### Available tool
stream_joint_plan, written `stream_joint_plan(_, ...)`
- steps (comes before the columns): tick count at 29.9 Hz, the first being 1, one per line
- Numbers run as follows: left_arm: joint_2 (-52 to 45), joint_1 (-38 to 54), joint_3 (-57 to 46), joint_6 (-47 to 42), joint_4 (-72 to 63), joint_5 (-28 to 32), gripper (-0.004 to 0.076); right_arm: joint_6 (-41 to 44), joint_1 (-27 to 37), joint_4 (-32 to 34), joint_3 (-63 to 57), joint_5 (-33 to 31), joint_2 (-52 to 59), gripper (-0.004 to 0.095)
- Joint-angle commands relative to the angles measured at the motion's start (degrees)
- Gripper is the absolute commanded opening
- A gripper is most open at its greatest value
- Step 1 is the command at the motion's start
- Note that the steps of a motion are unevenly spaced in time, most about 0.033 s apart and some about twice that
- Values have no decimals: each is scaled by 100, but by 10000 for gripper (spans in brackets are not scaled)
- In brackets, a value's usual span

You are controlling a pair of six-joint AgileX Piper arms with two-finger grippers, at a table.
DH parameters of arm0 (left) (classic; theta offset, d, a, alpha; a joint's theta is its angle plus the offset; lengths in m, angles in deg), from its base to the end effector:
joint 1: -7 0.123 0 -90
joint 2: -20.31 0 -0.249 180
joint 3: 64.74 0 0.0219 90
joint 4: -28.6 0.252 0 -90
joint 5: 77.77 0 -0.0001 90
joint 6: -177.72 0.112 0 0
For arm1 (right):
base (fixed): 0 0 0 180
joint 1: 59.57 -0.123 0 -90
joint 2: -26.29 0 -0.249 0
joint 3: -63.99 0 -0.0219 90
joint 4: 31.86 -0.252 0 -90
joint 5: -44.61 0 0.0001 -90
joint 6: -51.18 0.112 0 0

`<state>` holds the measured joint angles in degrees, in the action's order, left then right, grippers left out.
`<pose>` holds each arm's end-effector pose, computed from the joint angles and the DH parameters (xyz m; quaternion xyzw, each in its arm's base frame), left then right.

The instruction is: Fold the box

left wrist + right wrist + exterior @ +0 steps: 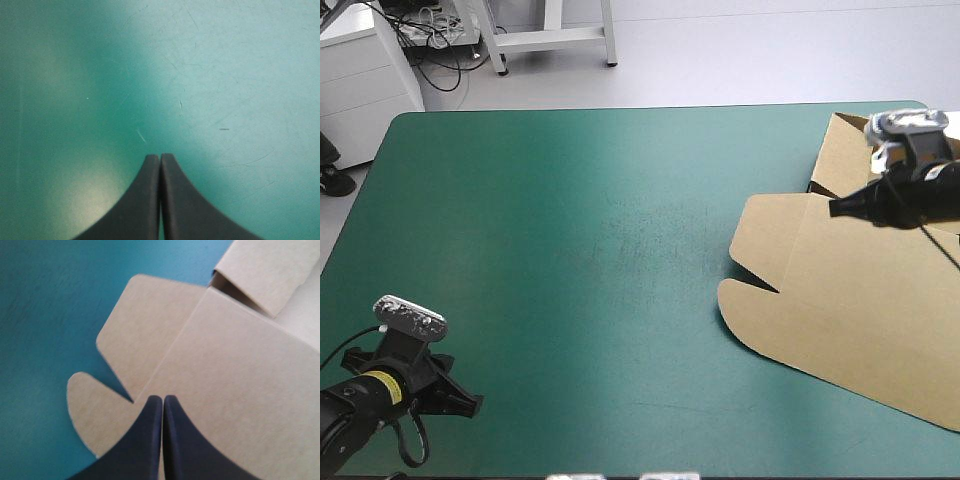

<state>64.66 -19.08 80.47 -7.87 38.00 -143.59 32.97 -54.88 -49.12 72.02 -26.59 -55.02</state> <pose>0.1234 -0.0418 0.2756 0.1784 0.9336 -0.0036 0.3108 0.2627 0.0100 0.3760 -0.1081 0.9353 0.0872 0.3254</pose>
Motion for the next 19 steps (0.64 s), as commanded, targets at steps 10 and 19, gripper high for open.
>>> stream_joint_plan(10, -447, -7, -322, -77, -341, 540, -32, -150, -551, -37, -2529, 556, 2548, -14)
stream_joint_plan(19, -659, -7, -721, -77, -516, 504, -32, -165, -551, -104, -4113, 570, 3814, -22)
